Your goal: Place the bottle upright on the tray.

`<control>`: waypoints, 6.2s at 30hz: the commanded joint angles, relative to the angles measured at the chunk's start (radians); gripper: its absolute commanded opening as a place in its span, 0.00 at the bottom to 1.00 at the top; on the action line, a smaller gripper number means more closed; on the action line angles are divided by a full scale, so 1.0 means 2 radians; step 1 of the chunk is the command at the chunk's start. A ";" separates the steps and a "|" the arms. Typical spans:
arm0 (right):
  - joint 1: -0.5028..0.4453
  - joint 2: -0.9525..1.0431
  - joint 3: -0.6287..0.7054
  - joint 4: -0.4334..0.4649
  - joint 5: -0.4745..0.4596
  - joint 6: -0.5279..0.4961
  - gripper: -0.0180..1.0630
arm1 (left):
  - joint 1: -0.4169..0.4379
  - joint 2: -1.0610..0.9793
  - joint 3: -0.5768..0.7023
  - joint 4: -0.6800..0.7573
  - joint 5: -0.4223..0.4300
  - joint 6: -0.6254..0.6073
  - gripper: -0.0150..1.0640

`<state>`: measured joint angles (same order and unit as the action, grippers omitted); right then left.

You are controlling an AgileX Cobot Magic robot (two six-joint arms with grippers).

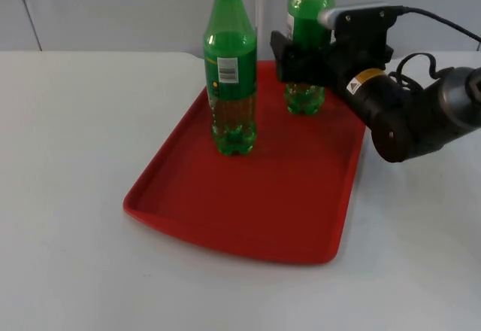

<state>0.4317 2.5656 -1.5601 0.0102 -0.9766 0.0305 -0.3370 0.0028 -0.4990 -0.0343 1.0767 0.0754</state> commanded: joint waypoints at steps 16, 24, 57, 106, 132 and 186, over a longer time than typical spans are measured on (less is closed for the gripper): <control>-0.001 -0.071 0.042 -0.071 0.126 0.027 0.99 | 0.001 -0.001 0.003 -0.001 -0.001 0.000 0.99; -0.001 -0.158 0.118 -0.064 0.258 0.028 0.99 | 0.001 -0.001 0.003 -0.001 -0.001 0.000 0.99; -0.001 -0.489 0.192 -0.038 0.840 0.028 0.99 | 0.001 -0.001 0.003 -0.001 -0.001 0.000 0.99; -0.001 -1.226 0.463 -0.017 1.024 0.013 0.99 | 0.001 -0.001 0.003 -0.001 -0.001 0.000 0.99; -0.001 -1.283 0.517 -0.018 1.022 -0.015 0.99 | 0.001 -0.001 0.003 -0.001 -0.001 0.000 0.99; -0.023 -1.283 0.523 -0.001 1.028 -0.032 0.99 | 0.001 -0.001 0.003 -0.001 -0.001 0.000 0.99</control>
<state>0.3932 0.0030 -0.5166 0.0070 1.0836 -0.0226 -0.3370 0.0028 -0.4990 -0.0343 1.0783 0.0754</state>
